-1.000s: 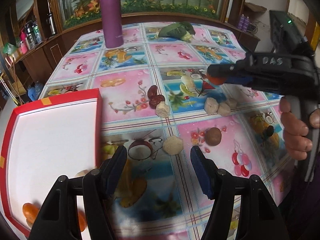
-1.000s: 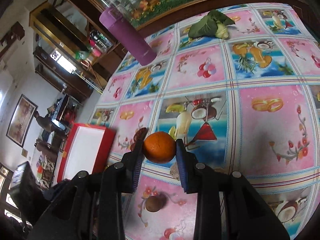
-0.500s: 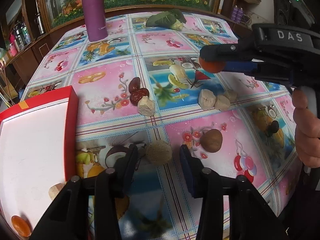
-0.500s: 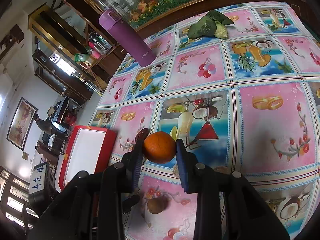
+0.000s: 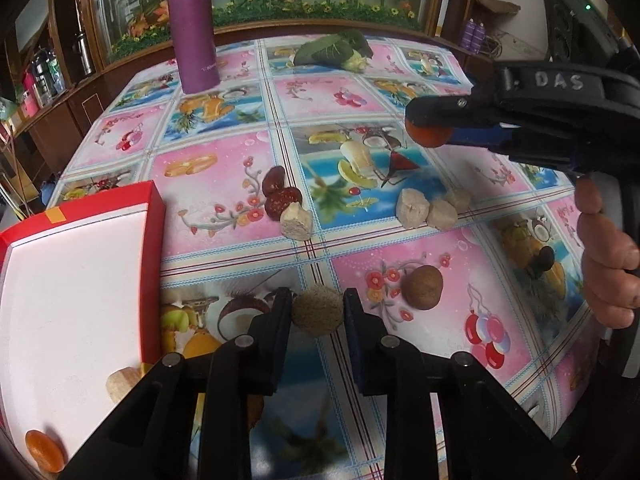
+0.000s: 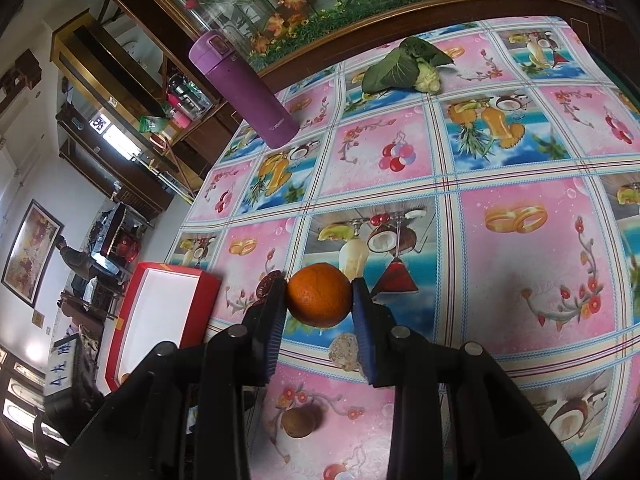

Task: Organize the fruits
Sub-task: 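Grasp an orange with the right tool while the left tool grasps a beige cake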

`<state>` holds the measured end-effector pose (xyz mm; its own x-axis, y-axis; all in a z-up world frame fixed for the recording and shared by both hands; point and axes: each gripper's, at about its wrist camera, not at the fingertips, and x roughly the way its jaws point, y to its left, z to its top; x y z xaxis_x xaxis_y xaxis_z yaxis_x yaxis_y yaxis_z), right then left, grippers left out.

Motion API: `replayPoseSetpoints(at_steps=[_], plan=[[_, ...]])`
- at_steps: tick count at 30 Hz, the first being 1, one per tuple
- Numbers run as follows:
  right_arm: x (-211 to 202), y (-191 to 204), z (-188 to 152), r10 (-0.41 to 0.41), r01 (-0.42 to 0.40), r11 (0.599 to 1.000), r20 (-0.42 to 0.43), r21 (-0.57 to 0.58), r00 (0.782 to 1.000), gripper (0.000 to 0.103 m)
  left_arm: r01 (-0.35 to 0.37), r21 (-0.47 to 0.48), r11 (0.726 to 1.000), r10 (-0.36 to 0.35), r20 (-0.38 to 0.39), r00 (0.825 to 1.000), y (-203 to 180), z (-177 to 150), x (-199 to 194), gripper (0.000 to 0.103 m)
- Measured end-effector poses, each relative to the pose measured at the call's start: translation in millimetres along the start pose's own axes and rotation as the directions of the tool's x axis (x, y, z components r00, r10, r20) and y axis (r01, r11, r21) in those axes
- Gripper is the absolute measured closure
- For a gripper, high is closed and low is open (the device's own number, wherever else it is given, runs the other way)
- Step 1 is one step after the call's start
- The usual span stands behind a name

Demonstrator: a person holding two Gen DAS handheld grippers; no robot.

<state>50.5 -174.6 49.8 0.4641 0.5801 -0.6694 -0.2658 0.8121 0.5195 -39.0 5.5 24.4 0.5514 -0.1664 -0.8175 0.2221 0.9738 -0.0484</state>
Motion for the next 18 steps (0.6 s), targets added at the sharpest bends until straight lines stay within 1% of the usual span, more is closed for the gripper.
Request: replayPoseSetpoints(at_steps=[5, 9, 13, 16, 18], plan=[[-1, 5, -1, 0.004, -0.004, 1.000, 0.022, -0.010, 1.000, 0.069, 0.004, -0.019, 1.000, -0.003, 0.065, 0.998, 5, -3, -27, 0.077], [1, 16, -6, 0.007, -0.005, 0.999, 0.043, -0.044, 0.999, 0.069, 0.001, -0.060, 0.998, 0.006, 0.108, 0.994, 17, -10, -46, 0.077], [7, 37, -15, 0.014, -0.008, 0.995, 0.062, -0.096, 0.998, 0.069, -0.042, -0.098, 0.994, 0.056, 0.144, 0.988, 35, -16, -63, 0.077], [13, 57, -24, 0.046, -0.037, 0.991, 0.064, -0.131, 0.997, 0.069, -0.072, -0.143, 0.987, 0.094, 0.159, 0.983, 55, -22, -73, 0.077], [18, 76, -32, 0.064, -0.052, 0.983, 0.061, -0.178, 0.996, 0.069, -0.098, -0.171, 0.980, 0.126, 0.165, 0.978, 69, -25, -77, 0.077]])
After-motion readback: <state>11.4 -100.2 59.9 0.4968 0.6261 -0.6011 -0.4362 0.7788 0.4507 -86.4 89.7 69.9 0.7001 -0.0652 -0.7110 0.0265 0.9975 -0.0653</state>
